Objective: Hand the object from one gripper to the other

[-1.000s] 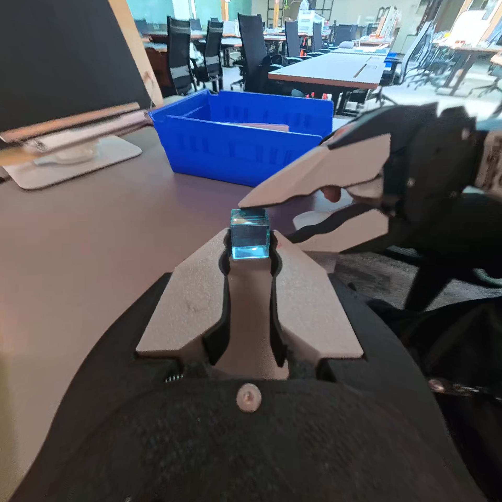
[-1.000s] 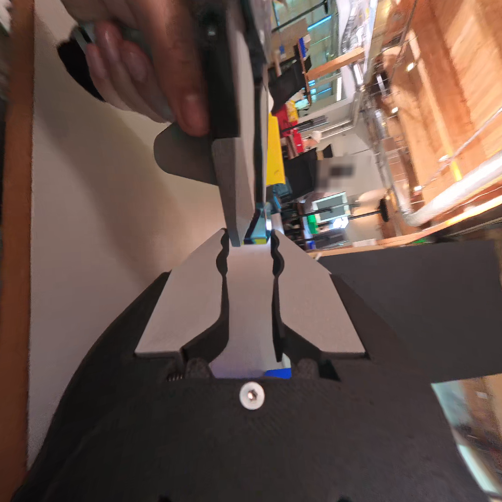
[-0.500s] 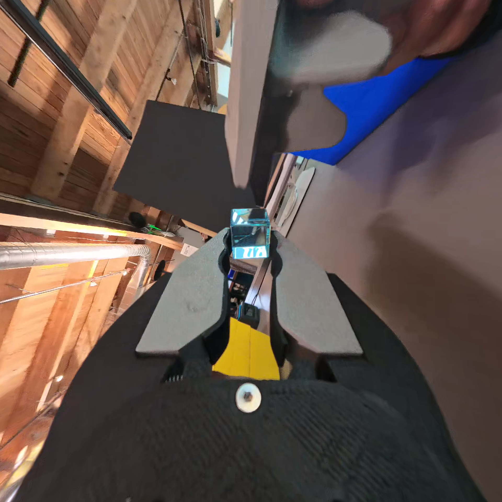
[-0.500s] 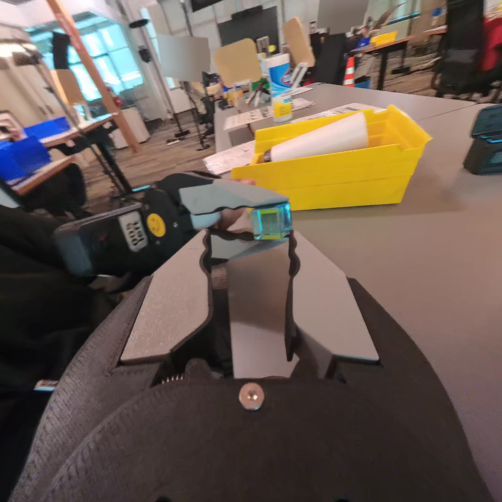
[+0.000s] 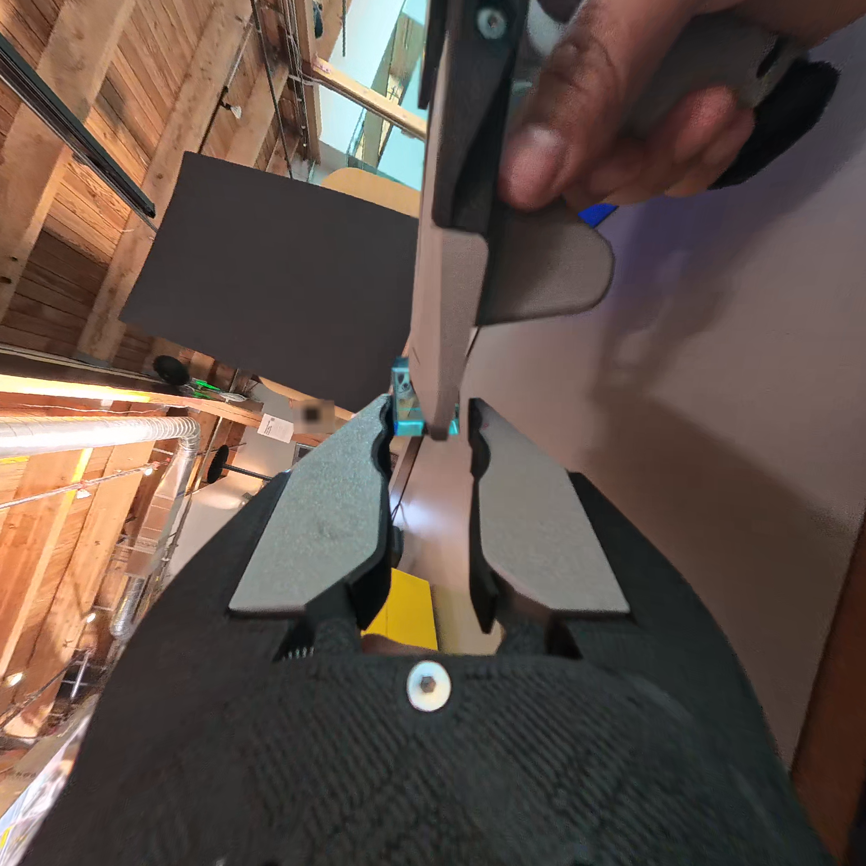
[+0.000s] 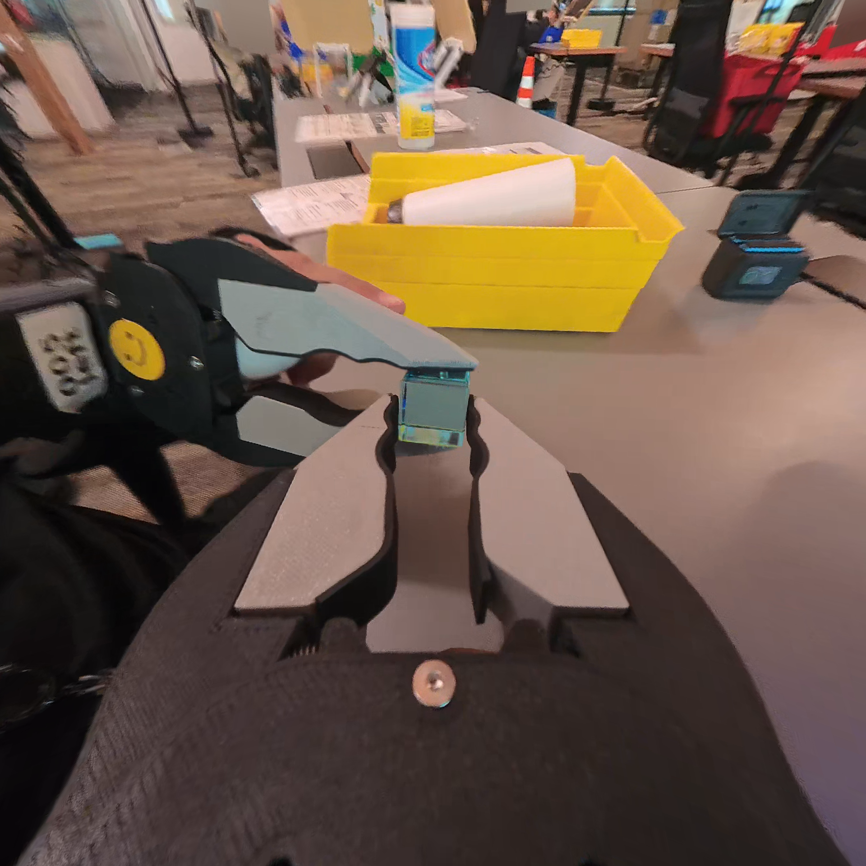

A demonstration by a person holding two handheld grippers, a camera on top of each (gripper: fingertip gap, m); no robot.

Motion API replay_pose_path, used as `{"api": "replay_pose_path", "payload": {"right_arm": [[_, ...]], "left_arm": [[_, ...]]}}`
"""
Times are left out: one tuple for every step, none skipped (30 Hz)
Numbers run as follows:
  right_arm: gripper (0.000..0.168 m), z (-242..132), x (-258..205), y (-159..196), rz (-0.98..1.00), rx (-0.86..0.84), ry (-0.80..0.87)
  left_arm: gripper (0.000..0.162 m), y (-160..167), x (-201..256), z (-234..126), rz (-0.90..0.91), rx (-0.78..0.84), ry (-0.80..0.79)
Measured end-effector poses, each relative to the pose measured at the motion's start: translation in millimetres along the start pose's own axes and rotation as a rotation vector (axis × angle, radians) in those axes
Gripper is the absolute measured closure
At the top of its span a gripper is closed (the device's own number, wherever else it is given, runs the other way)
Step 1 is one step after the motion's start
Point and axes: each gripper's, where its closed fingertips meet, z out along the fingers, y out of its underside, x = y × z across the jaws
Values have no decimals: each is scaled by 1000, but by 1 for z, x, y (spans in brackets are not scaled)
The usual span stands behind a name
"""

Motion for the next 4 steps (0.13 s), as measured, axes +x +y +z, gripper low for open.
{"api": "replay_pose_path", "payload": {"right_arm": [[143, -3, -1, -4, 54, 27, -41], [143, -6, -2, -8, 121, 58, -88], [143, -10, -4, -11, 197, 83, -149], [143, -15, -6, -14, 280, 97, -222]], "left_arm": [[129, 0, -1, -1, 4, 7, 2], [125, 1, -3, -1, 24, 11, -9], [124, 0, -5, -3, 60, 19, -24], [124, -1, -5, -4, 108, 32, -32]]}}
